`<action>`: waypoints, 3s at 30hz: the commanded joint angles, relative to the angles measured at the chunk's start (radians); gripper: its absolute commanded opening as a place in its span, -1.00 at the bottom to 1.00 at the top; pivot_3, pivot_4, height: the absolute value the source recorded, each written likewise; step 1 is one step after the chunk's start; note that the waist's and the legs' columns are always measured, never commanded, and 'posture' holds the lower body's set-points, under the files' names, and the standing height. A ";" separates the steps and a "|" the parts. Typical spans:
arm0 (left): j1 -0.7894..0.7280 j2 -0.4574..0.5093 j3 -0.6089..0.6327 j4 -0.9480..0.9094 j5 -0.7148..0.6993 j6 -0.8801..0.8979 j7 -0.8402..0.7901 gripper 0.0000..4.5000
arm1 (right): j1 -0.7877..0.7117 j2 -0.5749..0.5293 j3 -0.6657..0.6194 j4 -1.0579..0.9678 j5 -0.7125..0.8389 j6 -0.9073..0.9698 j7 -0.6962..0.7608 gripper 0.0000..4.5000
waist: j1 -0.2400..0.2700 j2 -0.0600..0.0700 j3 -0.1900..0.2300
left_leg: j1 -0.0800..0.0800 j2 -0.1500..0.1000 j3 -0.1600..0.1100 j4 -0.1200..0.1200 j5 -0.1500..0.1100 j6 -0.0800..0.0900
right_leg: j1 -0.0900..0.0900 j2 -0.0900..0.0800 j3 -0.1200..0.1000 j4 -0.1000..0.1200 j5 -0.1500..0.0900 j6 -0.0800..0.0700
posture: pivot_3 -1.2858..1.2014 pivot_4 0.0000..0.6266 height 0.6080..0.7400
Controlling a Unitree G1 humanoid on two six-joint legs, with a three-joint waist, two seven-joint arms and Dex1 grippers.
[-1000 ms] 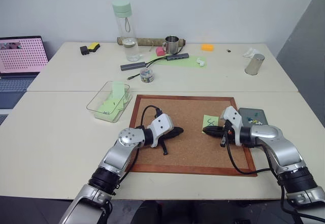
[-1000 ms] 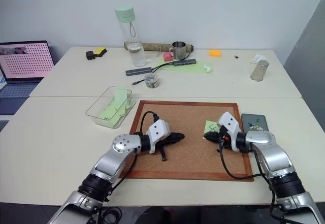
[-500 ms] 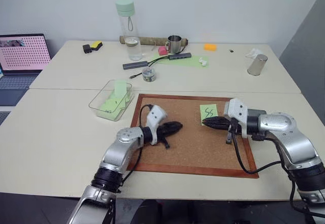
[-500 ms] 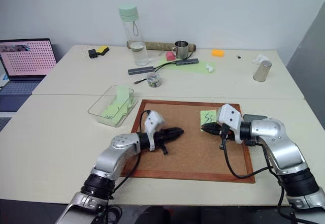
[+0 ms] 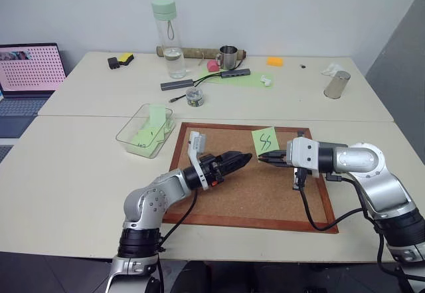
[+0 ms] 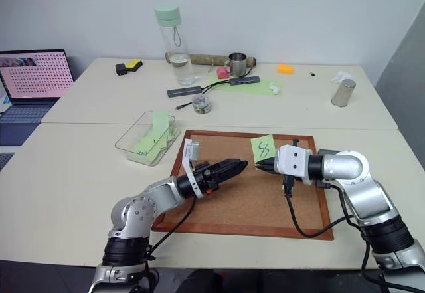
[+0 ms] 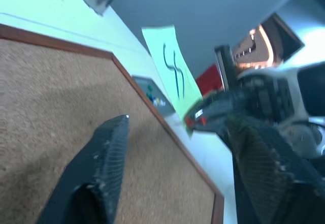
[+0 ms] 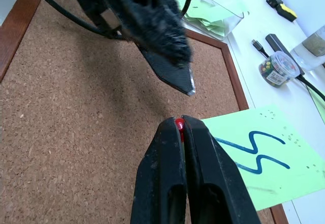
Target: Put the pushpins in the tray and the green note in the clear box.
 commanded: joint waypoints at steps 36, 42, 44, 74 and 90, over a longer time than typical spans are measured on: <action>-0.097 -0.070 -0.060 0.101 0.041 -0.122 -0.019 -0.99 | -0.047 0.024 0.021 -0.087 0.014 0.008 0.009 -1.00 | 0.000 0.000 0.000 | 0.000 0.000 0.000 0.000 0.001 -0.002 | 0.000 0.000 0.000 0.000 0.000 0.000 | 0.03 -0.52 1.00; -0.085 -0.063 -0.105 0.126 0.119 -0.192 -0.015 -0.99 | -0.043 0.038 -0.003 -0.103 0.051 0.041 -0.008 -1.00 | 0.000 0.000 0.000 | 0.000 0.000 0.000 0.000 0.001 -0.002 | 0.000 0.000 0.000 0.000 0.000 0.000 | 0.03 -0.52 1.00; -0.081 -0.060 -0.118 0.137 0.145 -0.212 -0.014 -0.99 | -0.041 0.044 -0.017 -0.116 0.072 0.065 -0.017 -1.00 | 0.000 0.000 0.000 | 0.000 0.000 0.000 0.000 0.001 -0.002 | 0.000 0.000 0.000 0.000 0.000 0.000 | 0.03 -0.52 1.00; 0.000 0.093 -0.176 -0.099 0.182 -0.239 -0.036 -1.00 | 0.034 -0.113 -0.280 0.410 0.013 0.397 -0.321 -0.51 | -0.001 0.001 0.000 | 0.000 0.000 0.002 -0.001 -0.001 0.002 | 0.000 0.000 0.001 0.000 0.000 0.000 | 0.03 -0.52 1.00; 0.044 0.145 -0.080 -0.228 0.158 -0.226 0.054 -1.00 | 0.012 -0.191 -0.323 0.197 0.143 0.275 -0.076 0.99 | -0.002 0.001 0.001 | 0.000 0.000 0.001 -0.001 -0.001 0.002 | 0.000 0.001 0.001 0.000 0.000 0.000 | 0.03 -0.52 1.00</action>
